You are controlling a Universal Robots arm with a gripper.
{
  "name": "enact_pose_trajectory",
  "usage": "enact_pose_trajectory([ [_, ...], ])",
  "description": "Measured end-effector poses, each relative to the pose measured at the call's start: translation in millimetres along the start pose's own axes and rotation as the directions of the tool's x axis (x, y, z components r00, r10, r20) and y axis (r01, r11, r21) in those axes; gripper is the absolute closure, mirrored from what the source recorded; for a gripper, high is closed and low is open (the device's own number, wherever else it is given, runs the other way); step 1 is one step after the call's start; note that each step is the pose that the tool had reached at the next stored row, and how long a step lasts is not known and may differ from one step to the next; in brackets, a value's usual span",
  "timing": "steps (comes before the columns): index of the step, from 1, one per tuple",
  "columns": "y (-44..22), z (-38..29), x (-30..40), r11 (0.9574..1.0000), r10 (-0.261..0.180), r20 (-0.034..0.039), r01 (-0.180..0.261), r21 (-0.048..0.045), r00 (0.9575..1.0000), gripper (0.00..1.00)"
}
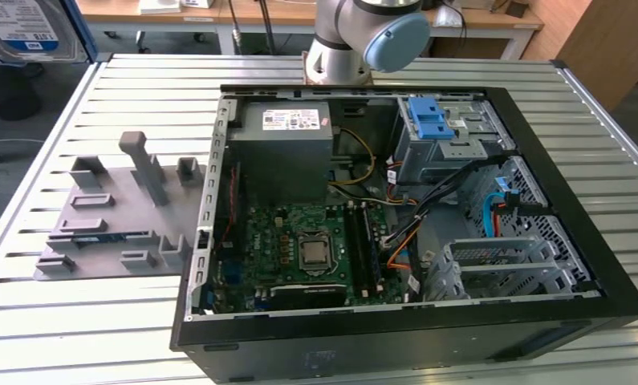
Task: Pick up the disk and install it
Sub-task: 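Pick up the disk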
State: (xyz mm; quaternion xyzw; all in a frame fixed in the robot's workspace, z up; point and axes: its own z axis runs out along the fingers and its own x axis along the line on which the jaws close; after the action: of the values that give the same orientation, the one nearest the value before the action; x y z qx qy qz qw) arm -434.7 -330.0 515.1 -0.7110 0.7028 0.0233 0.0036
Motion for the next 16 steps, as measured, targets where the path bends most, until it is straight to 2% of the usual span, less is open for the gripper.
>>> enact_pose_trajectory([
  [8, -0.2, 0.0, 0.0, 1.0000, 0.000, 0.0002, 0.000, 0.0000, 1.0000, 0.64],
  [16, -6.9, -0.3, 0.1, 1.0000, 0.000, 0.0001, 0.000, -0.0002, 1.0000, 0.64],
])
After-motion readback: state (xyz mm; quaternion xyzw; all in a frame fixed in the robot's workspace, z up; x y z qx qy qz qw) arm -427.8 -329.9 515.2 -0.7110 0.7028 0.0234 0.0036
